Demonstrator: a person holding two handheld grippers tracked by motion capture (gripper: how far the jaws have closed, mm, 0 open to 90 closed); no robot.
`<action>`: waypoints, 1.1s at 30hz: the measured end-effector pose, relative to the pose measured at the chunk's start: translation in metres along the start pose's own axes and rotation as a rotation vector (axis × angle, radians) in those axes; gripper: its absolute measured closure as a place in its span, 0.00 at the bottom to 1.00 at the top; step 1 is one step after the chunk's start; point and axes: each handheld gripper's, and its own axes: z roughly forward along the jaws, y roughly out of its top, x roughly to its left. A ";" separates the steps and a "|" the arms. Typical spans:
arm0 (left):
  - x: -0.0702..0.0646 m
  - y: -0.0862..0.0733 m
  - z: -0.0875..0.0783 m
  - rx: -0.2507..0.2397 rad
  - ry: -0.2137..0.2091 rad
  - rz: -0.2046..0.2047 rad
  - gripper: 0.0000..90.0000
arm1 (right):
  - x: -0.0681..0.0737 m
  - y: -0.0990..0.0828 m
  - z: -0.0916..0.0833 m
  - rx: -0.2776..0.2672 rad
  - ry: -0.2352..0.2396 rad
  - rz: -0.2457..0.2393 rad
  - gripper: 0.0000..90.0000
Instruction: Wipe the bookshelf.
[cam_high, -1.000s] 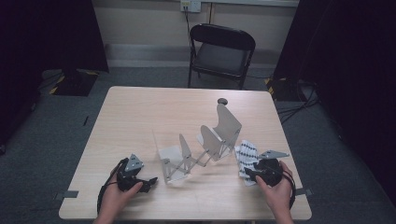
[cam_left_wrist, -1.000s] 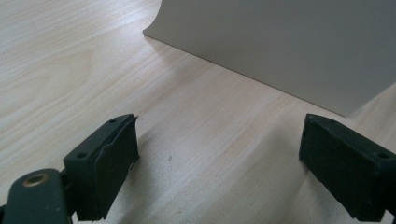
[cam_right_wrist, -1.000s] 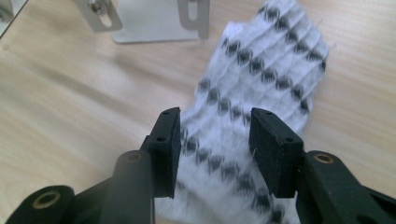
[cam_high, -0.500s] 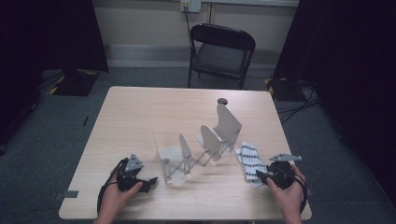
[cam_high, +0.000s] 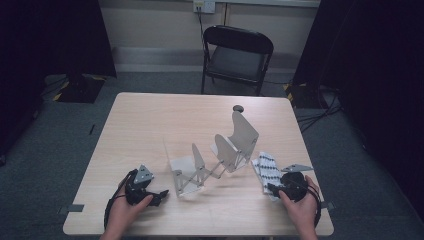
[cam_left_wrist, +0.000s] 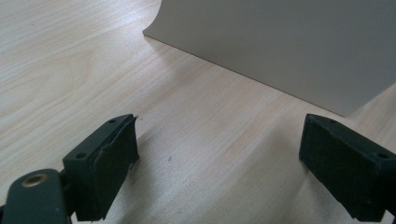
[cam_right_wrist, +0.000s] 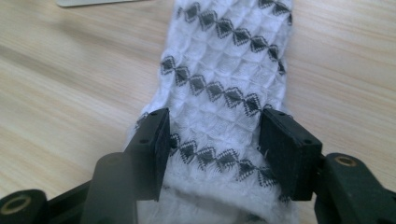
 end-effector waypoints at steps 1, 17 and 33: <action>0.000 0.000 0.000 0.000 0.000 0.000 0.12 | -0.001 0.000 0.001 -0.002 0.003 0.010 0.51; -0.001 0.001 0.001 0.000 0.001 -0.006 0.12 | -0.008 0.024 0.020 0.000 0.010 -0.010 0.75; -0.001 0.001 0.002 0.004 0.001 -0.005 0.11 | 0.007 0.046 0.027 -0.001 -0.014 -0.022 0.53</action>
